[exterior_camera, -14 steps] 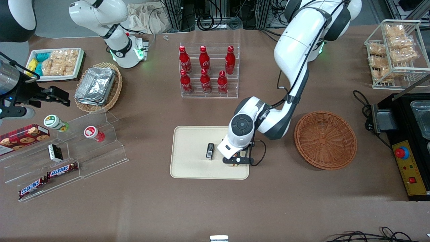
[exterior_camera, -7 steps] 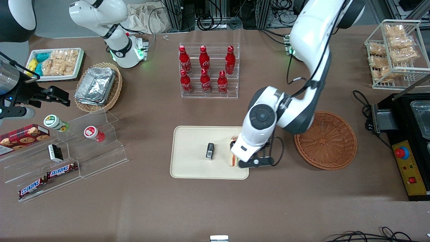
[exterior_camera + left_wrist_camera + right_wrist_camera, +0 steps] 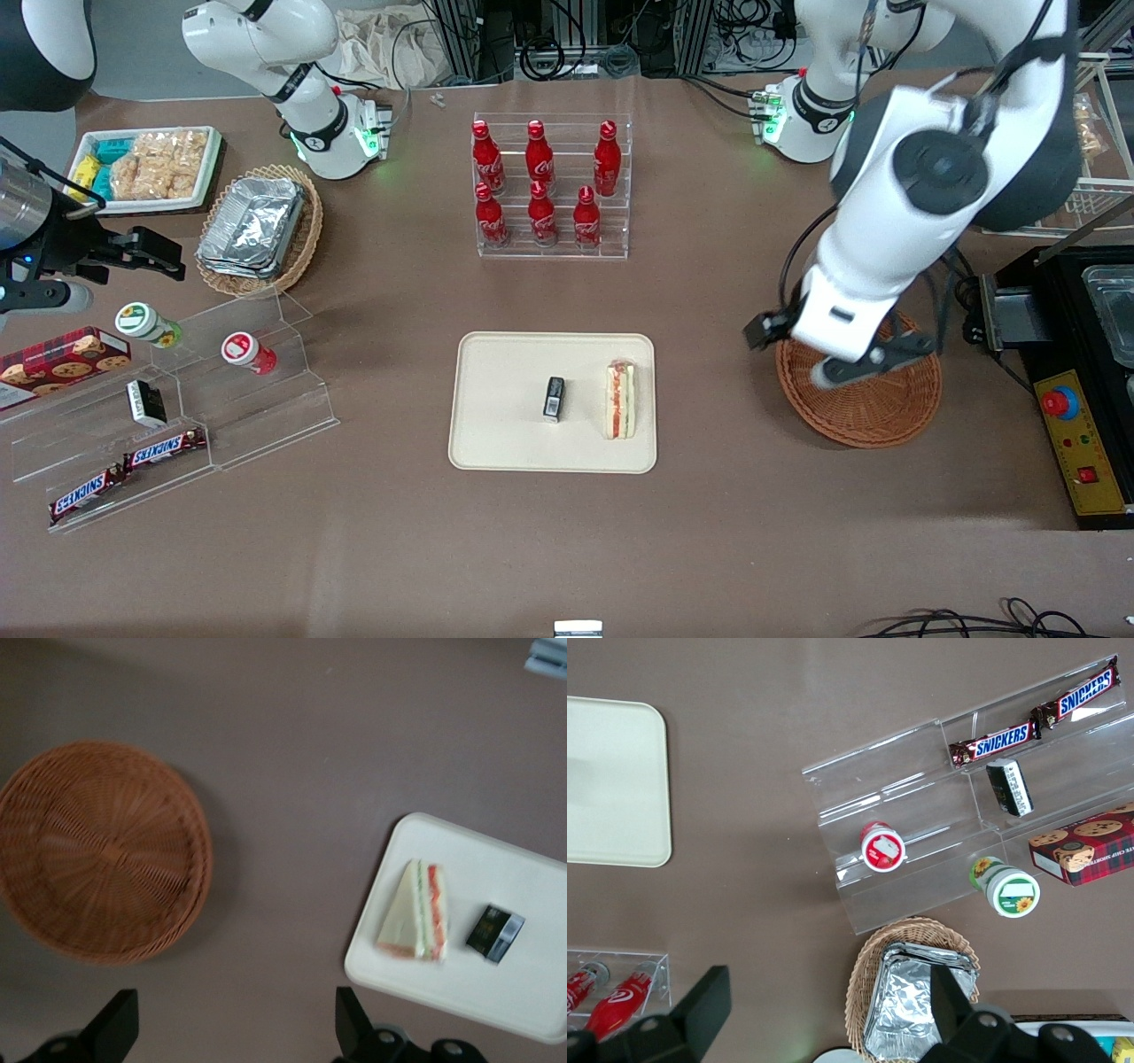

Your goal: Place sandwich from basket to tray

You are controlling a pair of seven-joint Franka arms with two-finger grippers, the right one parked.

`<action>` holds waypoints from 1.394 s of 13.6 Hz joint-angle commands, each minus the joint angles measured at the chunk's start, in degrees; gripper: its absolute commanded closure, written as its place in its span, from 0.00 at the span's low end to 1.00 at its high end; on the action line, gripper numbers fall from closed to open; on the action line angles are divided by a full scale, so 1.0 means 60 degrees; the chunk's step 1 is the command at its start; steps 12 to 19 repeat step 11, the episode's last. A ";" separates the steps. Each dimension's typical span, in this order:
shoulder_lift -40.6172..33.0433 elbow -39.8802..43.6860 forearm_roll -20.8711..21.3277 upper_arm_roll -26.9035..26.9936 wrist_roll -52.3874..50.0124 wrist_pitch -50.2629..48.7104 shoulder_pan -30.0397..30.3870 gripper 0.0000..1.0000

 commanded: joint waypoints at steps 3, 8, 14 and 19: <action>-0.1825 -0.1681 -0.0130 0.0457 0.2233 -0.0591 0.1295 0.00; -0.0993 -0.0233 -0.0276 0.0457 0.3935 -0.1136 0.3275 0.00; -0.0464 0.0559 -0.0130 0.0457 0.4083 -0.1444 0.3349 0.00; -0.0464 0.0559 -0.0130 0.0457 0.4083 -0.1444 0.3349 0.00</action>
